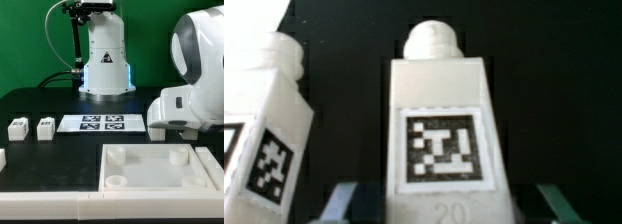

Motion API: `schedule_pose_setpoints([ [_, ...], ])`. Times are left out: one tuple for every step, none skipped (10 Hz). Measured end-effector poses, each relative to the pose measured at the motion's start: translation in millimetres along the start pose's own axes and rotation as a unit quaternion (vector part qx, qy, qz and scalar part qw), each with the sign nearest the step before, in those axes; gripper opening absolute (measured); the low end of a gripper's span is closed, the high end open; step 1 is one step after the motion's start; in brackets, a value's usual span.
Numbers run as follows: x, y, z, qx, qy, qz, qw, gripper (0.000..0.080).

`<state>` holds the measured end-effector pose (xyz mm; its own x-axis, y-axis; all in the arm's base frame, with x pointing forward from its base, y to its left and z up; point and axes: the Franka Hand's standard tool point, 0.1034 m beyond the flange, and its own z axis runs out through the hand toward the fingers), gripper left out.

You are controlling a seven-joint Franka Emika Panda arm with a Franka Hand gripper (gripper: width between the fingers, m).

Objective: Assemble one leg

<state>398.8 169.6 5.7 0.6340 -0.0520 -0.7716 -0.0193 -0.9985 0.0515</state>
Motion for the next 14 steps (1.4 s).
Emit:
schedule_pose_setpoints([
  [0.0,0.0,0.0,0.000,0.000,0.000,1.000,0.0291],
  [0.0,0.0,0.0,0.000,0.000,0.000,1.000,0.0291],
  [-0.1,0.7,-1.2,0.000,0.000,-0.001,1.000,0.0291],
  [-8.0,14.9,-26.1,-0.018,-0.012,-0.042,0.999,0.0291],
  [-13.8,26.6,-65.0,-0.015,0.000,-0.059,0.998,0.0291],
  [-21.5,32.5,-85.2,-0.012,0.018,-0.063,0.998,0.0291],
  [-31.1,34.9,-95.7,-0.012,0.032,-0.062,0.998,0.0292],
  [-29.2,34.1,-88.8,-0.012,0.029,-0.062,0.998,0.0292],
  [-20.6,31.7,-90.2,-0.008,0.052,-0.062,0.997,0.0292],
  [-14.0,30.7,-96.3,-0.001,0.100,-0.062,0.993,0.0292],
  [6.3,36.6,-99.3,0.007,0.171,-0.087,0.981,0.0292],
  [15.9,49.7,-115.2,0.018,0.207,-0.095,0.974,0.0292],
  [14.3,56.3,-158.8,0.018,0.246,-0.098,0.964,0.0292],
  [8.2,53.2,-197.3,0.020,0.287,-0.099,0.953,0.0292],
])
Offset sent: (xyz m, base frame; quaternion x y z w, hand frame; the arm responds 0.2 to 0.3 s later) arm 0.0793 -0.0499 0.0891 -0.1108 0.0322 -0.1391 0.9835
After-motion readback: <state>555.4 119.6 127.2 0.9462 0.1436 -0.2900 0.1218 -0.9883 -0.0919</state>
